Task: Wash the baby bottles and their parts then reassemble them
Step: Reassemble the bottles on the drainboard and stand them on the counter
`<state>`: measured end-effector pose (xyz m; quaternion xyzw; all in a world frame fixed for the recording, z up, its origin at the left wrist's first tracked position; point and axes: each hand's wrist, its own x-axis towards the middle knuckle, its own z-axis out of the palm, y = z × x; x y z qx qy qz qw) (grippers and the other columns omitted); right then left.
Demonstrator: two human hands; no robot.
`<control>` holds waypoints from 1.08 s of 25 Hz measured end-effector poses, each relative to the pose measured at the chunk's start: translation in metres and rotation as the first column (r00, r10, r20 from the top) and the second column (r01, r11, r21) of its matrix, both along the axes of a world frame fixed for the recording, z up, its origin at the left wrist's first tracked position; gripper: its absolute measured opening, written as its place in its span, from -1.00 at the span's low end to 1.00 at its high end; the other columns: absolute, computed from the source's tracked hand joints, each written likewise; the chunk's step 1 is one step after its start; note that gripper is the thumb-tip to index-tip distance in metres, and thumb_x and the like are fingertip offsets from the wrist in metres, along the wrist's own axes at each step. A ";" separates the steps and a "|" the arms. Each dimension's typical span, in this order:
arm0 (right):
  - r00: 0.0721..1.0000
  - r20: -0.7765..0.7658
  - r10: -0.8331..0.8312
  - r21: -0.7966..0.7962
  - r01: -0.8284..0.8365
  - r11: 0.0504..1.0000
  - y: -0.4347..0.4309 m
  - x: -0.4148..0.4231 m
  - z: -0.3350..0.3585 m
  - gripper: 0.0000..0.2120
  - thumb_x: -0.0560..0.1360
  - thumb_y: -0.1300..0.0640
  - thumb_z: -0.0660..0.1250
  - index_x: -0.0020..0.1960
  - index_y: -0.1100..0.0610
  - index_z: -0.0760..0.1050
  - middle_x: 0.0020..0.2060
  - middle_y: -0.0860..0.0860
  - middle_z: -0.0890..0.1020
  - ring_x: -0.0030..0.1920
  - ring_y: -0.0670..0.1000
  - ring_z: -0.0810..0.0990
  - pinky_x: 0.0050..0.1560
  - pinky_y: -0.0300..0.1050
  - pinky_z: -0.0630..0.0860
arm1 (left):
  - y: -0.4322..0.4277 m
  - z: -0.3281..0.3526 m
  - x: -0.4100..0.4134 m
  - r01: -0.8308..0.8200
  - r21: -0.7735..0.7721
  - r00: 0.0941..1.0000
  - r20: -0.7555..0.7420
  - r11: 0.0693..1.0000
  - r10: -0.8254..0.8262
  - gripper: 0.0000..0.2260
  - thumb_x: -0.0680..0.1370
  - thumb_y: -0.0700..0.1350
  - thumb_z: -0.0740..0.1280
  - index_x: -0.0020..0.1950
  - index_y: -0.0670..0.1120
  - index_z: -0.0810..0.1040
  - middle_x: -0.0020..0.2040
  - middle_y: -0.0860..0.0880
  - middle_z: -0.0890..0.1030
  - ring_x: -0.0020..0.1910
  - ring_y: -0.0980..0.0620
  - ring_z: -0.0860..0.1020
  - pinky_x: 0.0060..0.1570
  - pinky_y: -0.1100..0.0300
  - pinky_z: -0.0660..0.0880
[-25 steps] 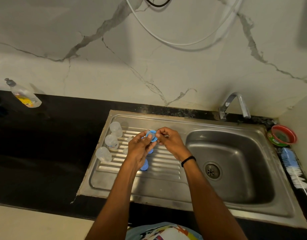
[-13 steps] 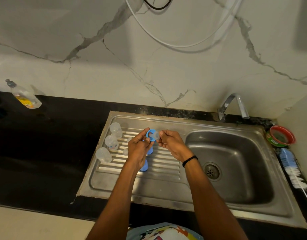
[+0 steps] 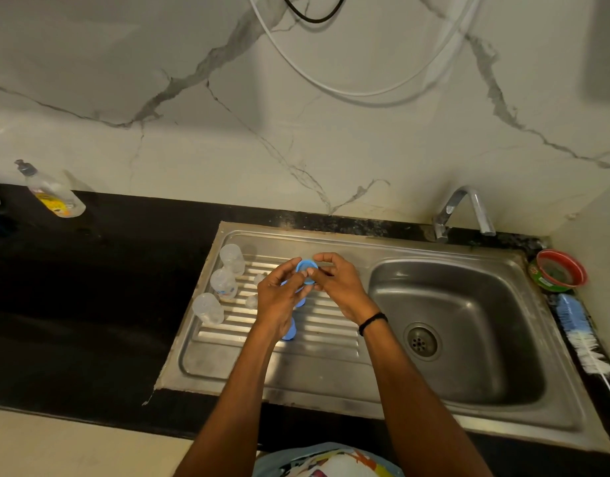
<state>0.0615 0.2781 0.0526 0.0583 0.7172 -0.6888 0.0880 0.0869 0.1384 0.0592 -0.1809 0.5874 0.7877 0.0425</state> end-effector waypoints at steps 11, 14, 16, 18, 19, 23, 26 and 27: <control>0.994 -0.076 -0.077 0.330 0.098 0.939 -0.013 0.005 0.004 -0.87 0.42 0.11 0.53 -0.06 0.11 0.65 -0.22 -0.06 0.71 -0.21 -0.12 0.68 -0.14 -0.23 0.61 | 0.003 -0.005 0.009 -0.008 -0.262 0.987 -0.156 0.965 -0.034 -0.82 0.53 -0.25 0.47 0.13 -0.13 0.70 -0.04 -0.05 0.73 -0.04 -0.09 0.71 0.00 -0.06 0.66; 0.991 -0.083 -0.106 0.361 0.129 0.924 -0.016 0.006 0.008 -0.88 0.43 0.11 0.53 -0.08 0.11 0.64 -0.22 -0.04 0.71 -0.19 -0.11 0.68 -0.14 -0.26 0.59 | 0.005 -0.003 0.009 -0.056 -0.253 0.984 -0.178 0.966 0.010 -0.80 0.52 -0.32 0.46 0.10 -0.12 0.71 -0.08 -0.04 0.74 -0.09 0.00 0.72 -0.04 0.10 0.67; 0.989 -0.099 -0.112 0.382 0.142 0.913 -0.019 0.008 0.011 -0.90 0.43 0.12 0.52 -0.09 0.11 0.64 -0.21 -0.02 0.71 -0.18 -0.09 0.68 -0.12 -0.23 0.60 | 0.007 -0.001 0.009 -0.090 -0.271 0.982 -0.184 0.958 0.041 -0.79 0.52 -0.35 0.45 0.10 -0.12 0.70 -0.10 -0.03 0.73 -0.14 0.09 0.71 -0.10 0.22 0.65; 0.987 -0.105 -0.119 0.393 0.151 0.907 -0.020 0.009 0.014 -0.91 0.43 0.13 0.52 -0.11 0.11 0.64 -0.23 -0.01 0.71 -0.19 -0.07 0.68 -0.13 -0.20 0.61 | 0.009 -0.002 0.009 -0.107 -0.259 0.982 -0.176 0.960 0.062 -0.80 0.53 -0.34 0.44 0.12 -0.16 0.70 -0.11 -0.02 0.72 -0.15 0.10 0.71 -0.11 0.24 0.65; 0.989 -0.090 -0.115 0.375 0.140 0.916 -0.019 0.009 0.015 -0.91 0.42 0.15 0.53 -0.11 0.12 0.65 -0.23 0.00 0.71 -0.20 -0.07 0.68 -0.13 -0.18 0.62 | 0.009 -0.002 0.008 -0.110 -0.248 0.984 -0.166 0.962 0.070 -0.81 0.53 -0.32 0.44 0.13 -0.17 0.70 -0.11 -0.02 0.72 -0.15 0.07 0.71 -0.11 0.22 0.65; 0.998 0.041 0.040 -0.014 -0.040 0.999 -0.005 0.007 0.016 -0.86 0.51 0.22 0.44 0.05 0.22 0.67 -0.11 0.13 0.72 -0.14 -0.03 0.68 -0.07 -0.14 0.62 | -0.001 -0.005 0.002 -0.078 -0.119 0.995 -0.065 0.990 0.070 -0.83 0.53 -0.32 0.44 0.08 -0.14 0.72 -0.08 -0.10 0.74 -0.05 -0.10 0.71 -0.03 0.06 0.67; 0.990 0.095 0.104 -0.152 -0.089 0.984 -0.002 0.009 0.012 -0.80 0.62 0.19 0.28 0.15 0.23 0.62 0.02 0.21 0.68 -0.08 0.02 0.64 0.01 -0.09 0.61 | -0.010 -0.009 -0.005 -0.048 0.099 0.995 0.092 0.994 0.039 -0.78 0.58 -0.32 0.37 0.22 -0.20 0.65 0.10 -0.21 0.69 0.12 -0.19 0.67 0.09 0.03 0.64; 0.991 0.086 0.101 -0.134 -0.089 0.987 -0.003 0.009 0.009 -0.80 0.63 0.22 0.27 0.16 0.23 0.61 0.03 0.20 0.68 -0.06 0.04 0.65 0.04 -0.05 0.62 | -0.011 -0.010 -0.005 -0.028 0.137 0.993 0.113 0.990 0.013 -0.77 0.60 -0.32 0.35 0.26 -0.23 0.62 0.14 -0.23 0.68 0.16 -0.22 0.65 0.13 0.02 0.63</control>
